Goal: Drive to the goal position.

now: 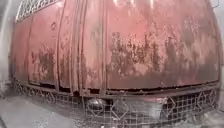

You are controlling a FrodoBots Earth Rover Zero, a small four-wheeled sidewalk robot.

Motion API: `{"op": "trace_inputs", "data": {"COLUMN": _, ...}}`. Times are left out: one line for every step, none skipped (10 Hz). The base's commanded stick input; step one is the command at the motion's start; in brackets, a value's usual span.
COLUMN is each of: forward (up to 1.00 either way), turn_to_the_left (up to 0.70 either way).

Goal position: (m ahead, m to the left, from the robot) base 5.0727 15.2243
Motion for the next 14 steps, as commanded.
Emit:
{"op": "trace_inputs", "data": {"forward": 0.0, "turn_to_the_left": 0.48}}
{"op": "trace_inputs", "data": {"forward": 0.0, "turn_to_the_left": 0.48}}
{"op": "trace_inputs", "data": {"forward": 0.0, "turn_to_the_left": 0.48}}
{"op": "trace_inputs", "data": {"forward": 0.0, "turn_to_the_left": 0.48}}
{"op": "trace_inputs", "data": {"forward": 0.0, "turn_to_the_left": 0.49}}
{"op": "trace_inputs", "data": {"forward": 0.0, "turn_to_the_left": 0.49}}
{"op": "trace_inputs", "data": {"forward": 0.0, "turn_to_the_left": 0.48}}
{"op": "trace_inputs", "data": {"forward": 0.0, "turn_to_the_left": 0.46}}
{"op": "trace_inputs", "data": {"forward": 0.0, "turn_to_the_left": 0.45}}
{"op": "trace_inputs", "data": {"forward": 0.0, "turn_to_the_left": 0.46}}
{"op": "trace_inputs", "data": {"forward": 0.0, "turn_to_the_left": 0.45}}
{"op": "trace_inputs", "data": {"forward": 0.0, "turn_to_the_left": 0.45}}
{"op": "trace_inputs", "data": {"forward": 0.0, "turn_to_the_left": 0.44}}
{"op": "trace_inputs", "data": {"forward": 0.0, "turn_to_the_left": 0.45}}
